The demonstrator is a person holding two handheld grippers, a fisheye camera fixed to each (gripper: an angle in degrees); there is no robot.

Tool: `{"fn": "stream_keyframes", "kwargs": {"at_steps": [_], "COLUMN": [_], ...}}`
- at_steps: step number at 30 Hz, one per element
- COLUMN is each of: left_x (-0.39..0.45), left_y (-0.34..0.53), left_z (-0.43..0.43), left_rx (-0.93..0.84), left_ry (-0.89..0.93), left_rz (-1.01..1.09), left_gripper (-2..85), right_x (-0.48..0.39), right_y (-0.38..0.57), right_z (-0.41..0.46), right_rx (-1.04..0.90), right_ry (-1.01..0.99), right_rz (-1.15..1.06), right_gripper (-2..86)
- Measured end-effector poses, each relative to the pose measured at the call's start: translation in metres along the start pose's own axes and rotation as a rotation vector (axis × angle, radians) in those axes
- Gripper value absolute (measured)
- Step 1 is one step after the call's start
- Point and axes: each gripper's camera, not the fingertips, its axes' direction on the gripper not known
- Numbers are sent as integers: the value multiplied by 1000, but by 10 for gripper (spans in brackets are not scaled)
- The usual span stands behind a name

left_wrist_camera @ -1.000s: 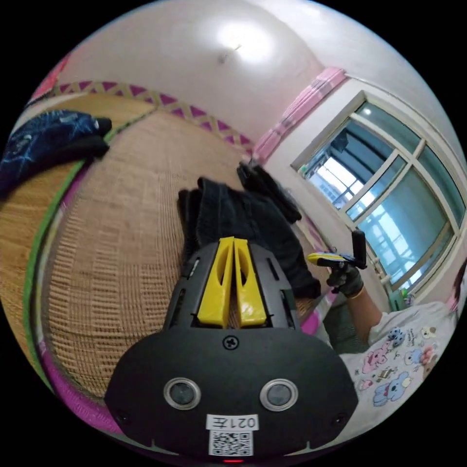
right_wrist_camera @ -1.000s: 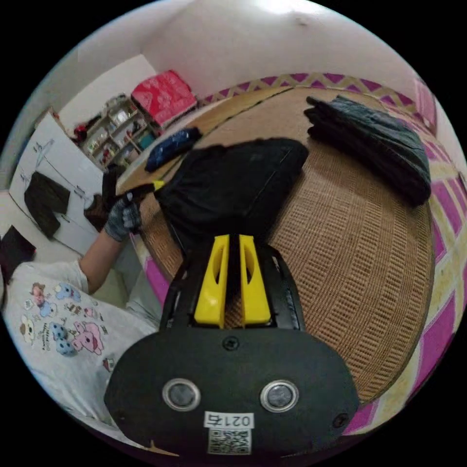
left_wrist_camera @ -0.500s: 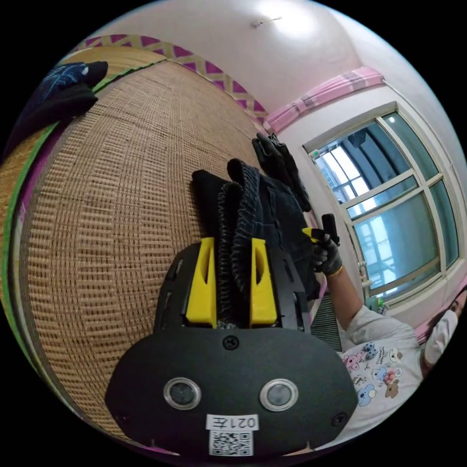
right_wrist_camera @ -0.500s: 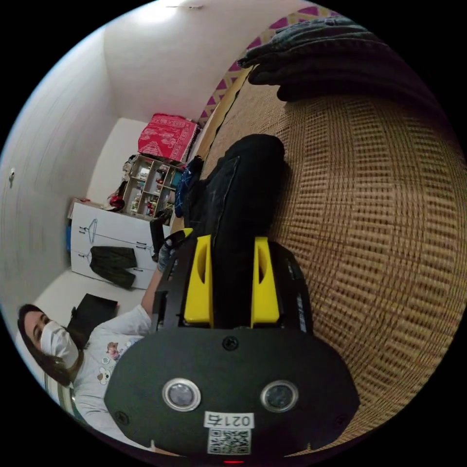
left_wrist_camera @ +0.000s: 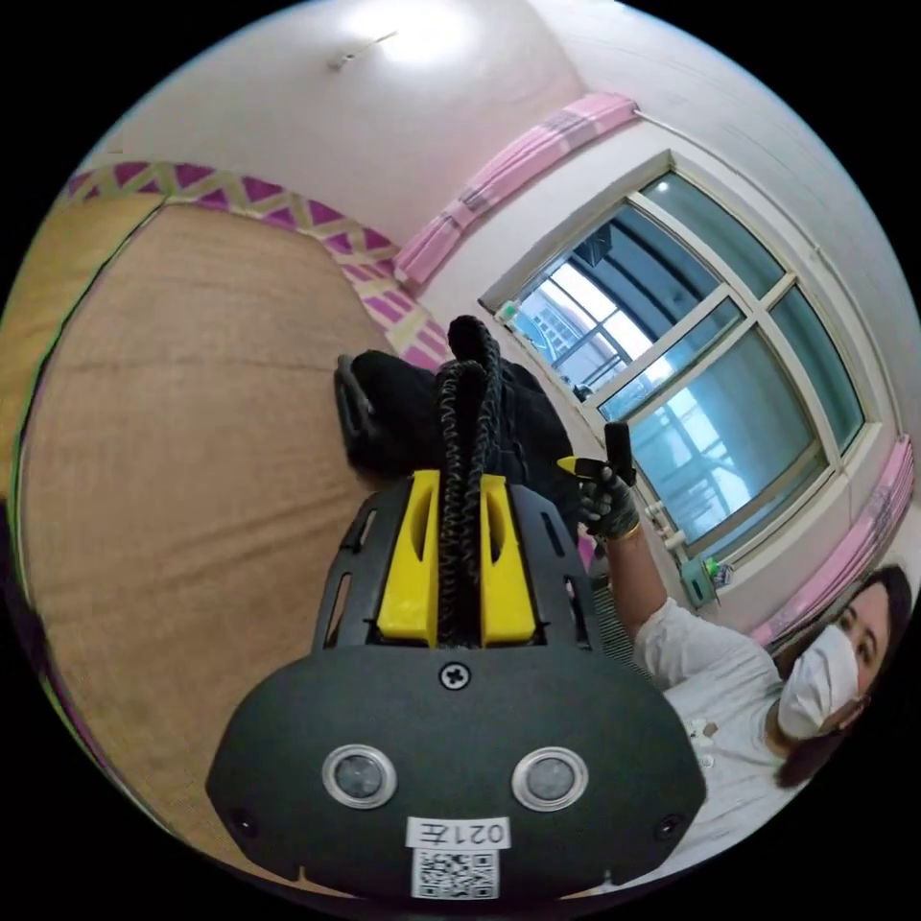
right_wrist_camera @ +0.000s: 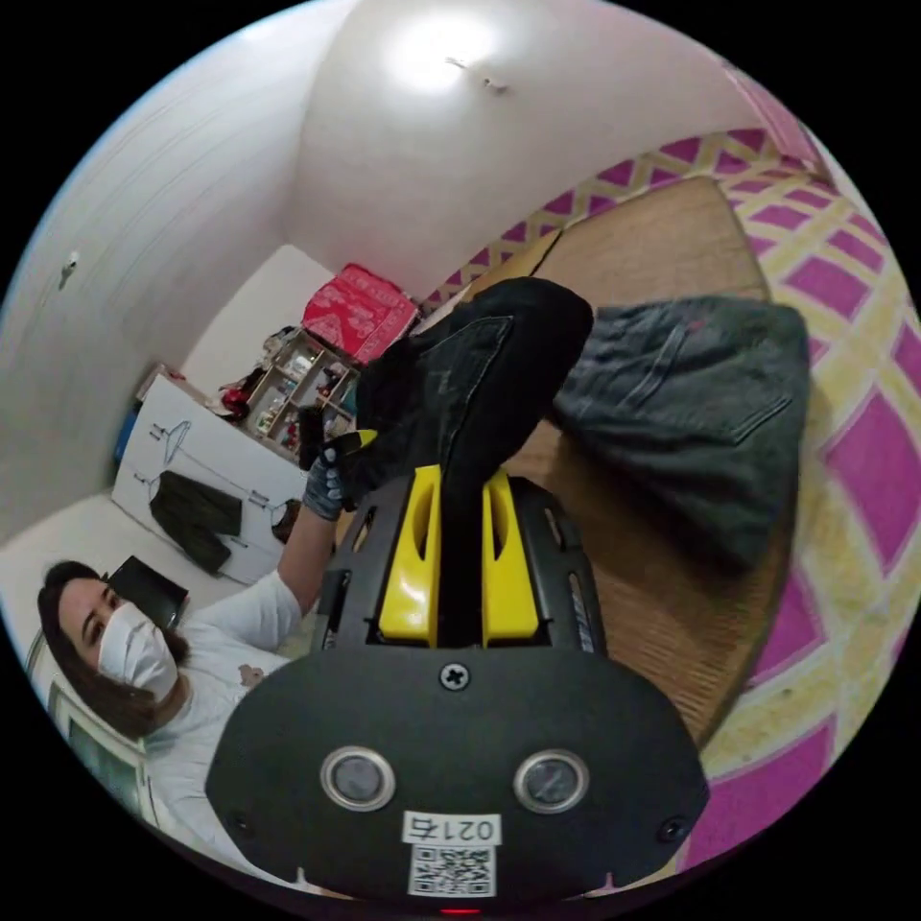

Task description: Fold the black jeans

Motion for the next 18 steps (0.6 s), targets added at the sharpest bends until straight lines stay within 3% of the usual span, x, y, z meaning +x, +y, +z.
{"fn": "stream_keyframes", "kwargs": {"at_steps": [5, 7, 10, 13, 18], "left_x": [4, -15, -36, -33, 0], "left_y": [-108, -117, -92, -46, 57], "left_z": [91, 113, 115, 95, 36], "left_rx": [-47, -42, 34, 56, 89], "left_ry": [-77, -143, -248, -259, -309], "left_rz": [12, -70, -137, -76, 45], "left_gripper": [75, 75, 64, 35, -1], "right_x": [34, 57, 86, 62, -47], "right_y": [-66, -82, -83, -64, -10], "right_z": [-43, -40, -11, 19, 112], "right_rx": [79, 79, 7, 34, 37], "right_ry": [176, 287, 606, 656, 547], "right_rz": [75, 157, 256, 131, -201], "right_gripper": [90, 106, 118, 114, 103]}}
